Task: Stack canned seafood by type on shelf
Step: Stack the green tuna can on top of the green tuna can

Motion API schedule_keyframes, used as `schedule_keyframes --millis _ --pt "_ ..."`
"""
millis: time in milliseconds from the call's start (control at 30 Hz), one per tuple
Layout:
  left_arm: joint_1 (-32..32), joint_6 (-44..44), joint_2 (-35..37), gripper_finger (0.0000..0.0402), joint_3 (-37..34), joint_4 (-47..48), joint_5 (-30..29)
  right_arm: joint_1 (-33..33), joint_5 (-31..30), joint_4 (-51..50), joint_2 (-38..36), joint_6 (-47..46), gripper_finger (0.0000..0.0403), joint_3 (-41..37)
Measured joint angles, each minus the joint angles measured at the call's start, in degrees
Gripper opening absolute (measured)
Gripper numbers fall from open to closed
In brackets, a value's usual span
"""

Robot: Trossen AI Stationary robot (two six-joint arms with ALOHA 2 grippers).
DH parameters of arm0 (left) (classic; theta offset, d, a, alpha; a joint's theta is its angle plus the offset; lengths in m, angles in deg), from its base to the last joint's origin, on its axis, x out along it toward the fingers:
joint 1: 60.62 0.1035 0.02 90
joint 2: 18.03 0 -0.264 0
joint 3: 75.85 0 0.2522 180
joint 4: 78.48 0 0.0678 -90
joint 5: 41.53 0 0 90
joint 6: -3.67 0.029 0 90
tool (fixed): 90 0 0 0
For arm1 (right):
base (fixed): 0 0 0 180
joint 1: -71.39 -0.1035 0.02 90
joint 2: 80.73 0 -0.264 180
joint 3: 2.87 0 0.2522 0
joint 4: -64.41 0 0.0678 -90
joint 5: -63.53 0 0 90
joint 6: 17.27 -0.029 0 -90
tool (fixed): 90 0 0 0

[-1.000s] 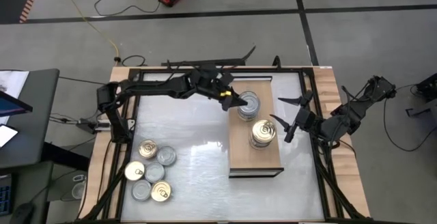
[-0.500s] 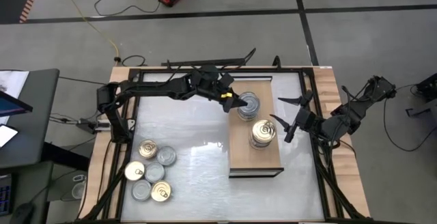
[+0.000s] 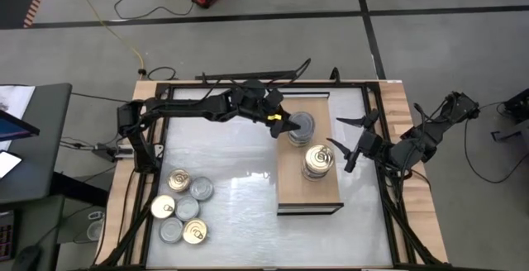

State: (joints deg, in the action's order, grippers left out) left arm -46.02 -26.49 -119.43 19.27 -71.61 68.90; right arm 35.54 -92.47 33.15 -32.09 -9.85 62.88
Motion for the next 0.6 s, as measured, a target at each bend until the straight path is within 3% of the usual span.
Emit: schedule_keyframes --millis 300,600 --pt "0.02 8.01 -0.02 0.0291 0.00 3.05 -0.15 0.00 0.02 0.00 0.00 0.15 0.0311 0.00" --pt "0.02 17.37 -0.04 0.0299 1.43 5.65 -1.90 0.02 0.04 -0.02 0.00 0.13 0.0311 0.00"
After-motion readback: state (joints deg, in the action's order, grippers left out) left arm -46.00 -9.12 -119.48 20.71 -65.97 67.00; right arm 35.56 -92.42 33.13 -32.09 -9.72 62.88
